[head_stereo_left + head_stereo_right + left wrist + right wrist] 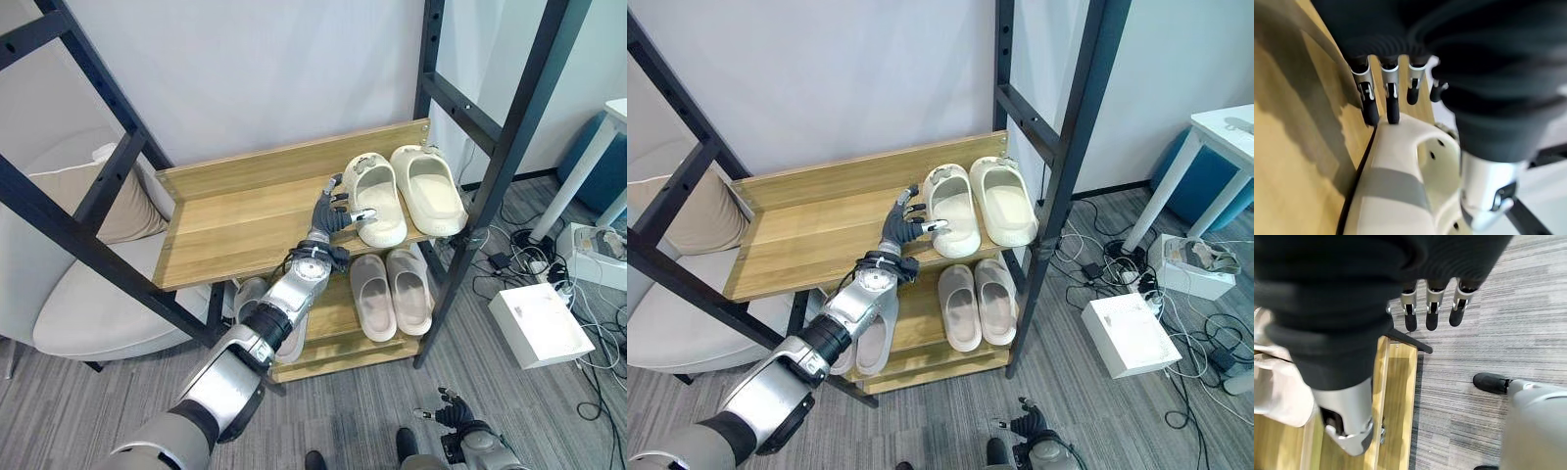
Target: Arrange the slippers neatly on the shoe rack.
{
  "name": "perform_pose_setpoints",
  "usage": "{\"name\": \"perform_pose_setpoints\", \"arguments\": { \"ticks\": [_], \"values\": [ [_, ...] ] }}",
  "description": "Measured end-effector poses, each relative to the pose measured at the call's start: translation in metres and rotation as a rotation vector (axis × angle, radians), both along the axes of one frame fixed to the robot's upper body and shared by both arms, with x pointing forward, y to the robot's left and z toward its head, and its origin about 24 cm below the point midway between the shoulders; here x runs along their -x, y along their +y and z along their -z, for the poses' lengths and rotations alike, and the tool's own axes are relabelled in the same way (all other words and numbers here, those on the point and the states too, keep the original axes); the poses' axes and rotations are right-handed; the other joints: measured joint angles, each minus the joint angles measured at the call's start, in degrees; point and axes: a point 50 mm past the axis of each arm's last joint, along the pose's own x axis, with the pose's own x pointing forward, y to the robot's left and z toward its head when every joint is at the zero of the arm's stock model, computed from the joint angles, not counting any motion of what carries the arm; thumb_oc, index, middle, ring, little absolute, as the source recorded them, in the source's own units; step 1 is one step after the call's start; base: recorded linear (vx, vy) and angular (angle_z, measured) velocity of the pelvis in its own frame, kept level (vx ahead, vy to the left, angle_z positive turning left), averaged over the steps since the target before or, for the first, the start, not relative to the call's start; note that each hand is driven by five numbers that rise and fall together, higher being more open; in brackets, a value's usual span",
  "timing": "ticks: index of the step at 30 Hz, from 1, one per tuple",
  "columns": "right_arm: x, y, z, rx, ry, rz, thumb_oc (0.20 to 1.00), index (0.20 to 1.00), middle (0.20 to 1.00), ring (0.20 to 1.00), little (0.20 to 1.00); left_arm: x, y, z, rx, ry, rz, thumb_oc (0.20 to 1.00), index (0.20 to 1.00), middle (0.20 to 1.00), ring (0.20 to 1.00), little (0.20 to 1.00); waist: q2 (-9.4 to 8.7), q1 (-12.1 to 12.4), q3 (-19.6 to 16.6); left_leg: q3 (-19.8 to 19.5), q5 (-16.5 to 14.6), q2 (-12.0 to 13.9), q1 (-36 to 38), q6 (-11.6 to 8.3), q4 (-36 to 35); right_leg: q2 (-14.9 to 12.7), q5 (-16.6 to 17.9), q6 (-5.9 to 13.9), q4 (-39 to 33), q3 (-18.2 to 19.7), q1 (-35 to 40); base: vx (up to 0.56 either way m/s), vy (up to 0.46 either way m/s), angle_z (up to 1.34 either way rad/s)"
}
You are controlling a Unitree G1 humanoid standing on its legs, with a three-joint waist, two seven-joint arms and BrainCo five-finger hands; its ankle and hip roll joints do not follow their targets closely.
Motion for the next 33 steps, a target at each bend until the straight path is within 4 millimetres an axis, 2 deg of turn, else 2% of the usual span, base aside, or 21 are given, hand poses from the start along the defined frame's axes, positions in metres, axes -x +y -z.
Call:
{"name": "perform_pose_setpoints", "arguments": {
  "ticks": [10,19,25,27,29,33],
  "values": [
    [0.005,0.004,0.003,0.0,0.016,-0.024,1.0,1.0,1.0,1.0,1.0,-0.004,0.0,-0.004,0.034,0.017,-0.032,1.0,1.0,1.0,1.0,1.0,-0.62,-0.6,-0.3,0.6,0.2,-0.2,0.2,0.2,0.1,-0.2,0.4,0.64,0.0,0.8,0.0,0.01,-0.002,-0.02],
    [0.003,0.005,0.002,-0.003,0.012,-0.024,1.0,1.0,1.0,1.0,1.0,0.003,-0.004,-0.004,0.149,0.032,-0.008,1.0,1.0,1.0,1.0,1.0,-0.96,-0.4,-0.3,0.2,0.2,-0.2,0.4,0.22,0.2,-0.2,0.6,0.25,0.0,-0.1,0.8,0.0,-0.001,0.02],
    [-0.008,0.006,-0.002,-0.003,-0.013,-0.03,1.0,1.0,1.0,1.0,1.0,-0.001,0.011,-0.005,0.116,0.027,-0.032,1.0,1.0,1.0,1.0,1.0,-1.15,-0.3,-0.3,-0.7,0.2,-0.2,0.6,0.24,0.3,-0.1,0.6,0.23,0.0,-0.7,1.3,0.0,-0.002,0.02],
    [-0.011,0.004,-0.003,0.001,-0.019,-0.027,1.0,1.0,1.0,1.0,1.0,-0.004,0.021,-0.01,0.139,0.013,-0.071,1.0,1.0,1.0,1.0,1.0,-1.2,-0.2,-0.4,-0.9,0.4,-0.1,0.7,0.16,0.2,-0.1,0.6,0.23,0.0,-1.0,1.5,-0.01,-0.004,0.08],
    [-0.011,0.003,-0.003,0.001,-0.019,-0.023,1.0,1.0,1.0,1.0,1.0,0.001,0.028,-0.031,0.207,-0.079,-0.072,1.0,1.0,1.0,1.0,1.0,-1.28,-0.2,-0.3,-1.1,0.4,0.0,0.7,0.08,0.1,0.0,0.6,0.2,0.0,-1.6,1.7,-0.01,-0.001,0.13],
    [-0.007,0.001,-0.001,-0.001,0.004,-0.009,1.0,1.0,1.0,1.0,1.0,0.016,0.043,-0.075,0.285,-0.301,-0.035,1.0,1.0,1.0,1.0,1.0,-1.43,1.9,-0.4,-1.9,0.5,0.0,1.2,0.05,0.0,0.0,0.5,0.24,0.0,-2.1,2.4,0.0,0.011,0.05]
  ]
}}
